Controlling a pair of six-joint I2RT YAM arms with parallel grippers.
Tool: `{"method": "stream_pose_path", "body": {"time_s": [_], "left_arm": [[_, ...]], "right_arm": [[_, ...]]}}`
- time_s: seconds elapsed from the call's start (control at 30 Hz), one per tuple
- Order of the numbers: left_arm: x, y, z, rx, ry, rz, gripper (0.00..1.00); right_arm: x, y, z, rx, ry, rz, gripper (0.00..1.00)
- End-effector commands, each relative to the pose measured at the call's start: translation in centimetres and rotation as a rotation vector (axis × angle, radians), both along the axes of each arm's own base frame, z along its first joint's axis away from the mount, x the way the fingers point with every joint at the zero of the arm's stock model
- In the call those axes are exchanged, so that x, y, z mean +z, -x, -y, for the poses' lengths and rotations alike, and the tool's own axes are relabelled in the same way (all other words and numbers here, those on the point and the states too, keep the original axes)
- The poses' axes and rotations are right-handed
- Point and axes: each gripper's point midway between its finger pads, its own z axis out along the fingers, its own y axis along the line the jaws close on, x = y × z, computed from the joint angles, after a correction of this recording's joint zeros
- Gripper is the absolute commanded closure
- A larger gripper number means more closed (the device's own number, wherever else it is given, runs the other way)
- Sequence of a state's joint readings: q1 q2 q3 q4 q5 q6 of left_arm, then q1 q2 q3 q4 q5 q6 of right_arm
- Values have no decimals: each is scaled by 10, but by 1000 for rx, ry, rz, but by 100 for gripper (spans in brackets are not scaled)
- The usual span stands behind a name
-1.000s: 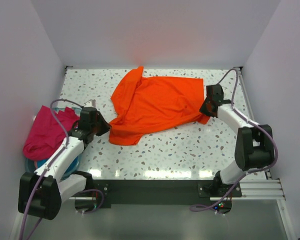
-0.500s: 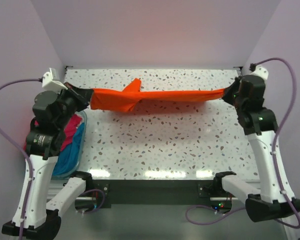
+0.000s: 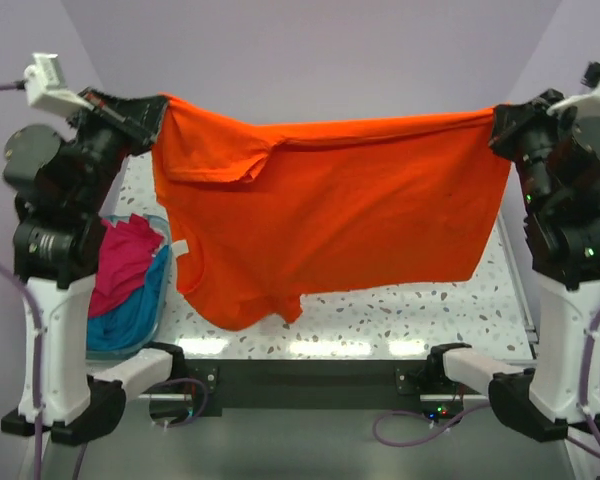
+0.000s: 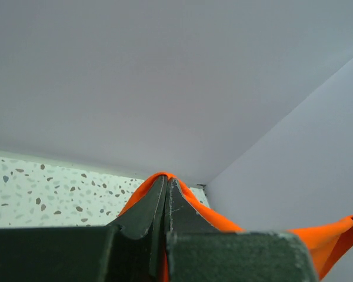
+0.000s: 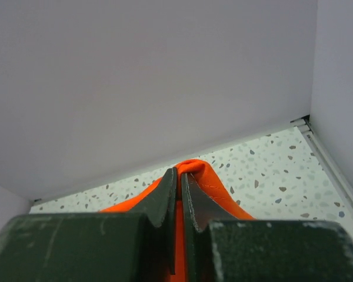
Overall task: Fold and stack the t-shirts
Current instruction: Flatten the tshirt out
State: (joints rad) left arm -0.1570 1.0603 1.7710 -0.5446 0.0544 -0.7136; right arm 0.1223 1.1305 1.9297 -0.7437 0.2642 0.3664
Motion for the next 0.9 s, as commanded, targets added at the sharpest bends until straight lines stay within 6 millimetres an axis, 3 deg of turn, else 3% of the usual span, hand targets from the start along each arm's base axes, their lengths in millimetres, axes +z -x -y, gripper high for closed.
{"method": "stream_pose_path", "body": {"time_s": [0.0, 0.03, 0.07, 0.1, 0.17, 0.2, 0.23, 0.27, 0.3, 0.33, 0.37, 0.4, 0.43, 0.47, 0.5, 0.53, 0.6, 0.67, 0.7, 0.73, 0.77, 0.8, 0.83, 0.87], "left_arm": [[-20, -81, 16, -31, -11, -39, 100], [-22, -95, 20, -43, -11, -38, 100], [-16, -108, 20, -45, -5, -1, 100], [-22, -134, 18, -38, -6, -13, 100], [-13, -158, 20, -76, 3, 29, 100], [-8, -182, 15, -86, 17, 40, 100], [-4, -190, 20, -131, 15, 56, 100], [-17, -218, 20, -139, 22, 30, 100], [19, -214, 16, -142, 23, 119, 100], [30, -216, 16, -165, 20, 152, 100], [24, -234, 15, -178, 37, 145, 100], [53, -223, 12, -187, 41, 226, 100], [57, -224, 4, -195, 43, 245, 100], [74, -216, 1, -211, 63, 308, 100], [68, -219, -8, -207, 64, 301, 100], [76, -214, -11, -206, 53, 347, 100], [66, -213, -16, -197, 34, 320, 100], [62, -204, -16, -197, 6, 319, 100], [33, -215, -17, -196, 10, 251, 100], [36, -202, -15, -197, 1, 259, 100], [26, -201, -16, -197, 6, 237, 100], [-15, -210, -14, -211, 19, 150, 100], [-11, -191, -11, -215, 16, 168, 100], [-25, -187, -10, -218, 23, 142, 100]], "right_arm": [[-30, -75, -10, 28, 61, -70, 100], [-33, -86, -17, 57, 62, -69, 100], [-46, -109, -22, 72, 65, -97, 100], [-41, -121, -25, 85, 66, -70, 100], [-48, -154, -32, 101, 70, -85, 100], [-44, -163, -34, 106, 72, -73, 100], [-43, -174, -35, 109, 76, -69, 100], [-24, -177, -37, 114, 74, -20, 100], [-29, -193, -38, 112, 77, -23, 100], [-9, -193, -38, 109, 75, 29, 100], [-1, -195, -38, 105, 74, 50, 100], [4, -202, -36, 95, 73, 73, 100], [20, -200, -34, 84, 70, 116, 100], [25, -200, -33, 75, 68, 133, 100], [28, -204, -30, 61, 72, 146, 100], [37, -202, -30, 59, 71, 168, 100], [32, -205, -27, 51, 74, 148, 100], [9, -212, -27, 52, 76, 91, 100], [4, -212, -28, 58, 63, 88, 100], [-25, -213, -29, 65, 62, 26, 100], [-36, -212, -30, 69, 59, 5, 100], [-51, -212, -30, 69, 47, -24, 100], [-80, -207, -27, 58, 46, -92, 100], [-98, -203, -26, 52, 41, -131, 100]]}}
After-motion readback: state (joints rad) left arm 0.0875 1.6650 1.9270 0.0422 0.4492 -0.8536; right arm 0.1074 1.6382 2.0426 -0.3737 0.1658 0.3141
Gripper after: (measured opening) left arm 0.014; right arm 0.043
